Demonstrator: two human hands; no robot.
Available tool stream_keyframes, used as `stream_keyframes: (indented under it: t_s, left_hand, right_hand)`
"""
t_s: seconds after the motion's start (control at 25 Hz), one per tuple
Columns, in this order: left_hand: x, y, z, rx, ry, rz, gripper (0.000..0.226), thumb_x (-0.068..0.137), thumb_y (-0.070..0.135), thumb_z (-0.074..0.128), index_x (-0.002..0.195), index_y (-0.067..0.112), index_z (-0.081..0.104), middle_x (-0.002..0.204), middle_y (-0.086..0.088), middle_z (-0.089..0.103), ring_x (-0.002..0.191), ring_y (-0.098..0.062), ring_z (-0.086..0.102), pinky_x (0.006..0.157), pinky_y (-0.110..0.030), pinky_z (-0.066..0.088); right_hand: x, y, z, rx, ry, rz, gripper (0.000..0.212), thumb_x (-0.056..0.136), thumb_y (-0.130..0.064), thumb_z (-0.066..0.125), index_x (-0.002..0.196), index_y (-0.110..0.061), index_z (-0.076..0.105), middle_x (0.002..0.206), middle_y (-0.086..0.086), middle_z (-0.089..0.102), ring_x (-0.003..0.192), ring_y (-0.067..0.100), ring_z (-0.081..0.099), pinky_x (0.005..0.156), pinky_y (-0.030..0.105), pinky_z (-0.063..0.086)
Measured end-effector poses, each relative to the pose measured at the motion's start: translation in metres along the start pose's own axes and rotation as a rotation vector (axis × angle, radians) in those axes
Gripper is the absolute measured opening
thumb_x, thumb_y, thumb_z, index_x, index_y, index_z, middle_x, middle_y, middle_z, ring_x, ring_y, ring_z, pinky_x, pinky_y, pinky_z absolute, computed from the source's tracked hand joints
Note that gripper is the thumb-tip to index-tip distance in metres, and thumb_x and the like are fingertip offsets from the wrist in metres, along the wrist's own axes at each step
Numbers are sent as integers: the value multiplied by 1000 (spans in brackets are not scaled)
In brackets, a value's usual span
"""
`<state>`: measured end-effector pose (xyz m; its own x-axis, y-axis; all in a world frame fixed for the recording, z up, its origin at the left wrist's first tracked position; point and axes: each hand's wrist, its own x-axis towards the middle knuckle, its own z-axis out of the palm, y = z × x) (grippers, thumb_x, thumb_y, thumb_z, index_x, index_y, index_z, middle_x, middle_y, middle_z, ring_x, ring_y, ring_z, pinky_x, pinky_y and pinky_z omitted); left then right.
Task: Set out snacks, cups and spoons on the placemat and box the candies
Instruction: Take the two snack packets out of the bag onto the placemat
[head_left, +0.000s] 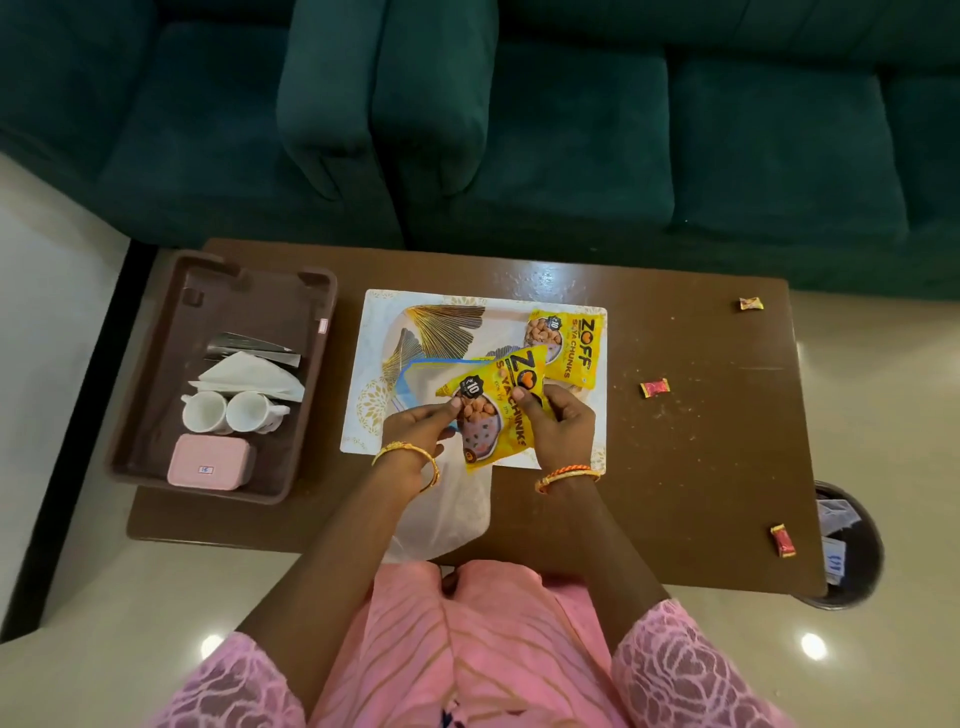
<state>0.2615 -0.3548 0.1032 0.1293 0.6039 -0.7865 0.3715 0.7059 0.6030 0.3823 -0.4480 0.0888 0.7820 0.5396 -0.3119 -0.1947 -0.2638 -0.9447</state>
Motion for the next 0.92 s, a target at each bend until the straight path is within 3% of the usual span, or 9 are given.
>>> stream_keyframes:
  t_s: [0.08,0.24,0.32,0.48,0.56,0.72,0.8,0.92]
  left_hand:
    - [1,3,-1,15,-13,-10,28,81,24,69,103,5,68,94,-9,65,72,-14,58,71,-31,46]
    - [-1,5,-5,217,-53,57,31,83,28,67,101,3,69,94,-12,67,67,-14,59,57,-23,43]
    - [-4,0,-3,302,26,153,26,82,26,68,95,3,72,94,-16,71,70,-20,61,65,-24,43]
    - [-17,-12,5,421,298,368,16,81,21,69,87,7,75,89,-12,74,80,-23,64,71,-29,49]
    - [-19,-14,5,422,366,420,13,80,20,69,85,9,75,90,-12,74,85,-28,65,76,-36,54]
    - [-7,-13,4,280,378,342,12,80,21,69,83,9,71,95,-13,71,90,-28,62,83,-40,52]
    - [-3,-14,9,188,318,238,14,81,18,69,86,5,70,98,-17,70,89,-27,61,84,-38,51]
    - [5,-14,0,135,221,193,12,79,14,71,84,3,71,93,-20,71,80,-22,60,79,-31,49]
  right_hand:
    - [-2,2,2,92,13,48,10,79,-3,69,76,-12,69,54,-12,66,55,-6,56,54,10,46]
    - [-4,8,0,168,58,145,11,80,-2,67,83,-12,70,60,-14,70,64,3,62,62,19,54]
    - [-4,8,2,135,61,126,8,80,-1,67,86,-6,70,68,-2,70,63,0,61,63,20,53]
    - [-12,5,10,65,104,92,3,79,-6,69,79,-9,69,79,24,68,72,18,57,71,35,49]
    - [-15,3,12,42,117,87,3,79,-8,70,77,-9,68,75,20,66,73,20,55,70,36,47]
    - [-1,0,5,62,242,208,14,77,-7,73,87,2,69,80,8,62,71,14,54,70,28,41]
    - [11,3,-1,53,199,281,14,76,-8,74,86,-1,67,83,9,62,66,11,55,65,24,42]
    - [38,19,-30,17,274,319,27,76,-9,73,97,7,64,92,15,63,81,20,57,73,30,44]
